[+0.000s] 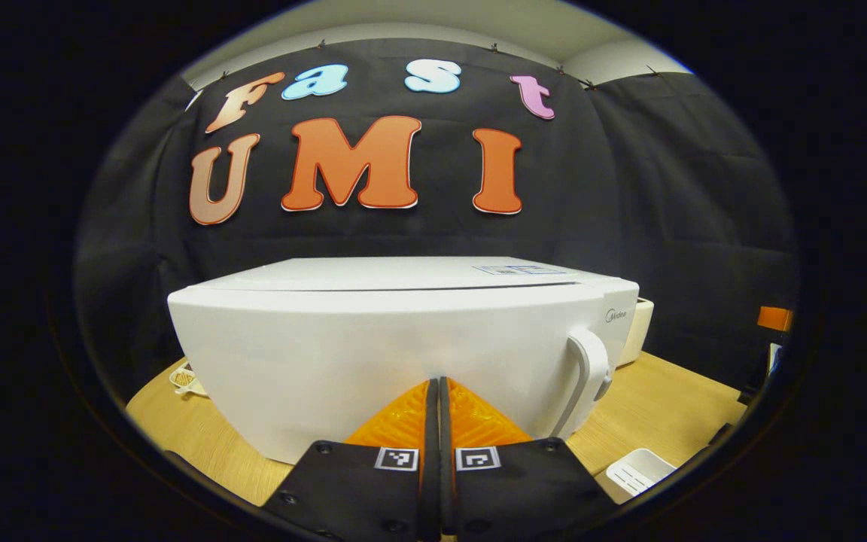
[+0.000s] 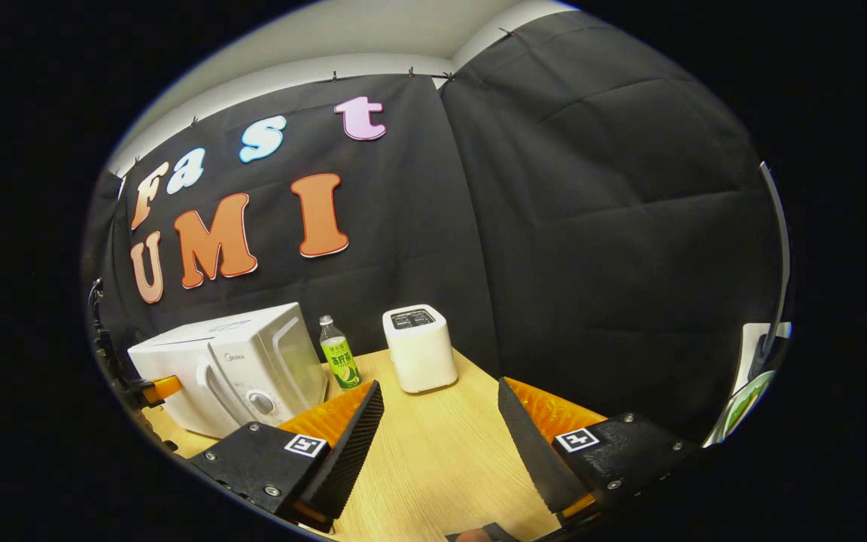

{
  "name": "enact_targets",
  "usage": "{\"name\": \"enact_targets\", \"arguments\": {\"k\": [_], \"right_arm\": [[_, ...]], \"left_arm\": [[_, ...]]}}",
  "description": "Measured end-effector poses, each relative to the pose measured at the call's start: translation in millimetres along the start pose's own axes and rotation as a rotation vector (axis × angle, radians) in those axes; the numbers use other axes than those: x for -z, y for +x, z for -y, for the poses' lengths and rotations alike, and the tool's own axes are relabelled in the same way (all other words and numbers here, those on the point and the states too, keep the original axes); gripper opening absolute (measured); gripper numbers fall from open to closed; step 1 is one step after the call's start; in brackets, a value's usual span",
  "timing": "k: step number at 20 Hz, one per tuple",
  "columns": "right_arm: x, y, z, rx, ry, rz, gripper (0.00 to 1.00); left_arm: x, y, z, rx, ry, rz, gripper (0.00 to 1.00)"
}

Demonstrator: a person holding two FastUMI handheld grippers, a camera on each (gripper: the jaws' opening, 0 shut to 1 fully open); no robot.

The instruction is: Open the microwave oven with the left hand, put the food in, and close the microwave oven.

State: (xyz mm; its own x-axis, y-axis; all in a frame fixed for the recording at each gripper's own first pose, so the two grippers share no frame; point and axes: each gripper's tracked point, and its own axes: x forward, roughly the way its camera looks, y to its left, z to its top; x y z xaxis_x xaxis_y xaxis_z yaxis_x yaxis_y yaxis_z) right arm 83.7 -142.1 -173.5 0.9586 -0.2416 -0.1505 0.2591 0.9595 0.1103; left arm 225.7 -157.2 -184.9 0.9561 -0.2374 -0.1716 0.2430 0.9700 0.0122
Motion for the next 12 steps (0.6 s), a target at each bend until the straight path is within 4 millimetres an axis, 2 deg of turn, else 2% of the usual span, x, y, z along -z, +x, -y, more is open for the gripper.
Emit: {"name": "enact_targets", "arguments": {"k": [1,4,8,9,12], "right_arm": [[3,1,-1,-0.003,-0.002,-0.008,0.95],[9,3,-5,-0.004,-0.003,-0.022,0.95],[7,-3,-12,-0.009,-0.003,-0.024,0.95],[4,-5,-14,-0.009,-0.012,-0.019,0.95],[-13,-16,-21,-0.018,-0.028,-0.002,0.95]], "left_arm": [[5,3,1,-0.013,0.0,-0.011,0.04],[0,1,3,-0.024,0.045,0.019,0.04],[3,1,1,0.001,0.05,-0.005,0.04],[-3,-4,-5,-0.004,0.045,-0.004,0.04],[-38,-33,-13,0.025,0.012,0.04,0.04]]}}
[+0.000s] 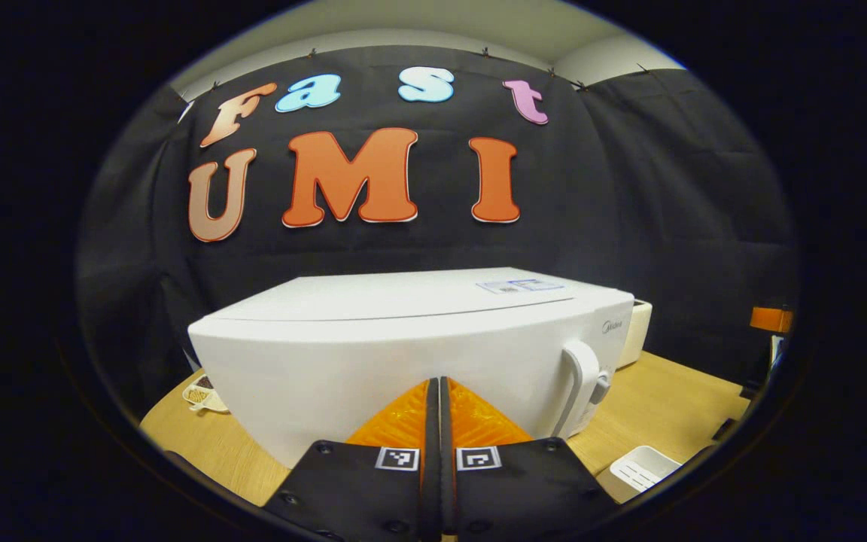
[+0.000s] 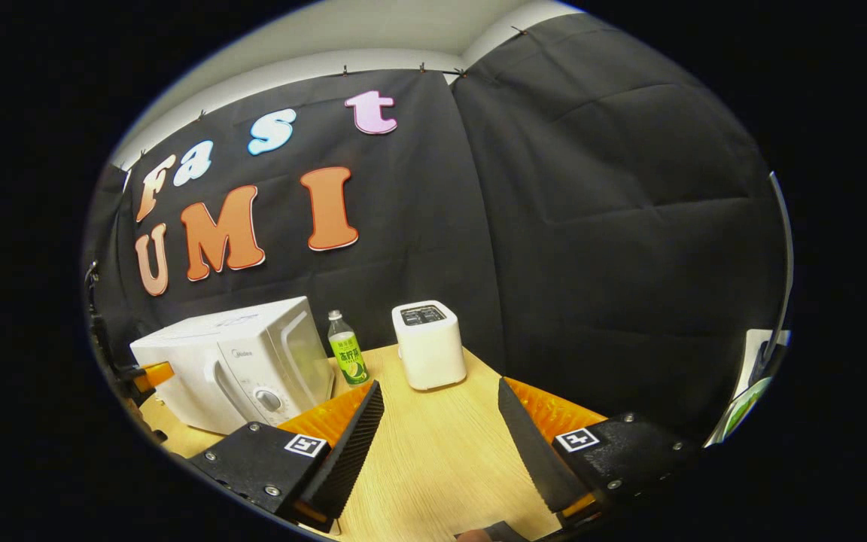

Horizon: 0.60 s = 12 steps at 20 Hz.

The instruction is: Open the microwave oven with the left hand, put the food in, and close the microwave oven.

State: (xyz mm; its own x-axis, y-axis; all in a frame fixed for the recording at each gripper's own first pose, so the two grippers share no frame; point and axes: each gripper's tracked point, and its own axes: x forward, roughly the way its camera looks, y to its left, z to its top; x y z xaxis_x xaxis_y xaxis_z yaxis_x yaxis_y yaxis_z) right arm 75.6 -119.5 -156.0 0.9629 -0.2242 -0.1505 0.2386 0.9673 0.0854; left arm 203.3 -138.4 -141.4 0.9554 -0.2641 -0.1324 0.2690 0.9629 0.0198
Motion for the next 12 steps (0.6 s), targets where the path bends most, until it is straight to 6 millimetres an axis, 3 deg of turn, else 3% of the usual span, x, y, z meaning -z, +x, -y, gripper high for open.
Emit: {"name": "enact_targets", "arguments": {"k": [3,8,12], "right_arm": [[-17,-9,-12,-0.02,-0.012,0.021,0.95],[-51,-31,-41,-0.074,-0.056,0.067,0.95],[-78,-43,-68,-0.11,-0.1,0.102,0.95]], "left_arm": [[-34,-39,-25,0.002,0.003,0.021,0.04],[-81,-107,-113,-0.118,-0.029,0.046,0.04],[-99,-163,-182,-0.255,0.019,0.076,0.04]]}}
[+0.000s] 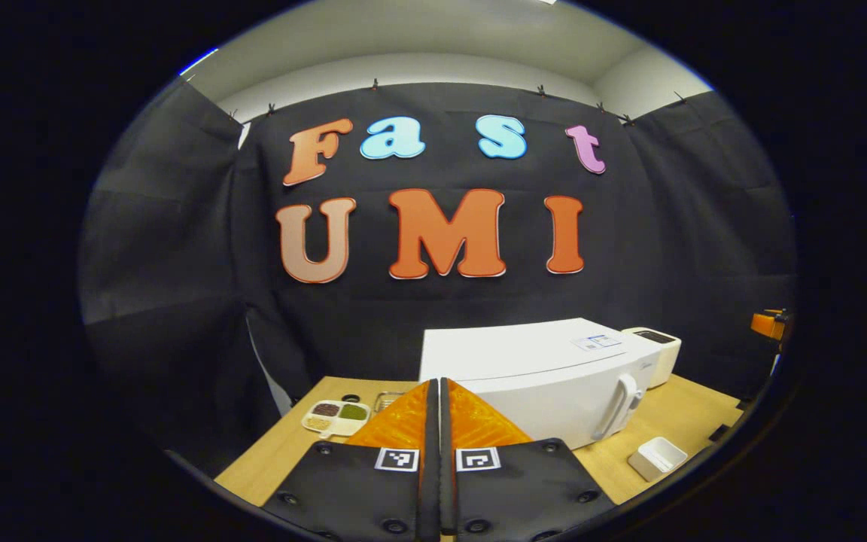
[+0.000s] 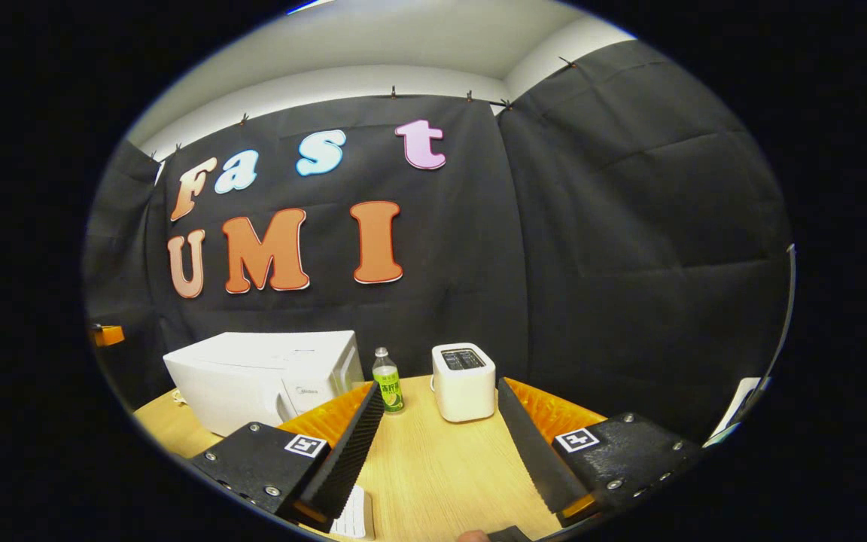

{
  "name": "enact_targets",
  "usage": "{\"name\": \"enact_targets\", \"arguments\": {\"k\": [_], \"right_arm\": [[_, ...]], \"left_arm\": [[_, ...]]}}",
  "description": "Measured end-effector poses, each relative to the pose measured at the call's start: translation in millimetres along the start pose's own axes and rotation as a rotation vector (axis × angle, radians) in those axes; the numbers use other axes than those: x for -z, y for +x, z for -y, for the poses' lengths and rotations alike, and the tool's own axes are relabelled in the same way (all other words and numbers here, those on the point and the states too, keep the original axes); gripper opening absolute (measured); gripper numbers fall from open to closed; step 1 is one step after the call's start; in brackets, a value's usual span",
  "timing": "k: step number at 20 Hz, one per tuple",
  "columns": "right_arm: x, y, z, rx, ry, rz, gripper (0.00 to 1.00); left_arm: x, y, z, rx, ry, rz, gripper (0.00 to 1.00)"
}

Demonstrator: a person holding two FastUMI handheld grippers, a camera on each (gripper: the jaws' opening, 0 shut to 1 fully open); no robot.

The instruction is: Open the microwave oven with the left hand, put the food in, and close the microwave oven.

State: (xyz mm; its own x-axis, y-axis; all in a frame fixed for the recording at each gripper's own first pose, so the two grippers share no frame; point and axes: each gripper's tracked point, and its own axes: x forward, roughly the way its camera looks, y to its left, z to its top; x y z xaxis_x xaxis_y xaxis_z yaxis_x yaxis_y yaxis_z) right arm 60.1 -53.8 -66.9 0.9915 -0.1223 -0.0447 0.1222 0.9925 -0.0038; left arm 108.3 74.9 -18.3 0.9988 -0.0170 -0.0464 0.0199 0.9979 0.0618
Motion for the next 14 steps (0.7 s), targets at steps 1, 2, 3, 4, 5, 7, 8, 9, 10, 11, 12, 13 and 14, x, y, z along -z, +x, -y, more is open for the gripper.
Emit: {"name": "enact_targets", "arguments": {"k": [1,2,3,4,5,7,8,9,10,11,12,13,14], "right_arm": [[-6,0,-7,-0.01,-0.008,0.003,0.95],[-13,1,-12,-0.017,-0.017,0.008,0.95],[-17,1,-16,-0.024,-0.029,0.014,0.95],[-22,-1,-23,-0.032,-0.04,0.021,0.95],[-26,-2,-30,-0.042,-0.05,0.025,0.95],[-30,-4,-44,-0.068,-0.062,0.024,0.95],[-30,-4,-51,-0.083,-0.069,0.022,0.95],[-31,-5,-57,-0.094,-0.078,0.024,0.95],[-32,-6,-61,-0.103,-0.087,0.027,0.95],[-33,-6,-65,-0.109,-0.093,0.027,0.95],[-33,-7,-69,-0.119,-0.097,0.029,0.95],[-35,-8,-72,-0.128,-0.098,0.033,0.95],[-37,-8,-74,-0.131,-0.097,0.037,0.95]], "left_arm": [[-3,-9,-18,-0.03,0.006,0.005,0.04],[-6,-16,-32,-0.052,0.004,0.006,0.04],[-5,-21,-47,-0.078,0.0,0.001,0.04],[-4,-24,-60,-0.104,-0.007,-0.009,0.04],[0,-29,-69,-0.116,-0.004,-0.021,0.04],[3,-33,-84,-0.136,-0.005,-0.034,0.04],[5,-36,-88,-0.14,-0.01,-0.035,0.22],[8,-35,-89,-0.14,-0.023,-0.039,0.37],[12,-39,-92,-0.144,-0.033,-0.052,0.52],[19,-37,-95,-0.146,-0.04,-0.062,0.67],[20,-35,-97,-0.148,-0.046,-0.062,0.82],[17,-35,-98,-0.155,-0.051,-0.056,0.84],[14,-34,-100,-0.163,-0.05,-0.045,0.84]]}}
